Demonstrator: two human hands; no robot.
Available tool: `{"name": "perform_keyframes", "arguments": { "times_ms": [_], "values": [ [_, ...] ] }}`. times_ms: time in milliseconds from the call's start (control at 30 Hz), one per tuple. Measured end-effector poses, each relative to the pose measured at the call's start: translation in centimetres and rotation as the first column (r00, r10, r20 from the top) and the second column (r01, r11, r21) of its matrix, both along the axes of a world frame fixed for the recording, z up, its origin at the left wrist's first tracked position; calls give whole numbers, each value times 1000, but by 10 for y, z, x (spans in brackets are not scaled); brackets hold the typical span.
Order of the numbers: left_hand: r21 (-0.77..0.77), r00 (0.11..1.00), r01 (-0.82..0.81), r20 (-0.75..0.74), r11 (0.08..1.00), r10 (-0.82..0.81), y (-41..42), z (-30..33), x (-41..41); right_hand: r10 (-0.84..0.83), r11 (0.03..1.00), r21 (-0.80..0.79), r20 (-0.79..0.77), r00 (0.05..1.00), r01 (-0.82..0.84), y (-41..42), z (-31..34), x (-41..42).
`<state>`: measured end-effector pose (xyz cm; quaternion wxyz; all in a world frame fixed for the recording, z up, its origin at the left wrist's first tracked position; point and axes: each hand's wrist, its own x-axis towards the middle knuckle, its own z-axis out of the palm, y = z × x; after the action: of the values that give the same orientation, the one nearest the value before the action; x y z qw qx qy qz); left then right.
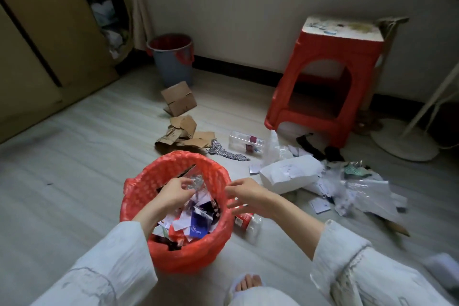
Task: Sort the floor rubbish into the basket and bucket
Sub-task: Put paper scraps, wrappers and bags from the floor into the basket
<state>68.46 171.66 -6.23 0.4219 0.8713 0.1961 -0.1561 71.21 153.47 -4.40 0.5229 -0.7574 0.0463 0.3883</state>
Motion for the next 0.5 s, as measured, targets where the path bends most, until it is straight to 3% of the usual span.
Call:
{"name": "perform_keyframes", "arguments": {
  "times_ms": [233,367,500],
  "values": [
    [8,935,327,147,945,-324,-79,51,16,-17,995,-97,110,994,28,-89,31,-11],
    [24,855,510,99,860,-509,-149,72,27,-61,978,-186,165,984,92,-165,49,-20],
    [106,709,699,20,707,-705,-234,80,42,-218,957,-139,233,948,254,-252,66,-25]
  ]
}}
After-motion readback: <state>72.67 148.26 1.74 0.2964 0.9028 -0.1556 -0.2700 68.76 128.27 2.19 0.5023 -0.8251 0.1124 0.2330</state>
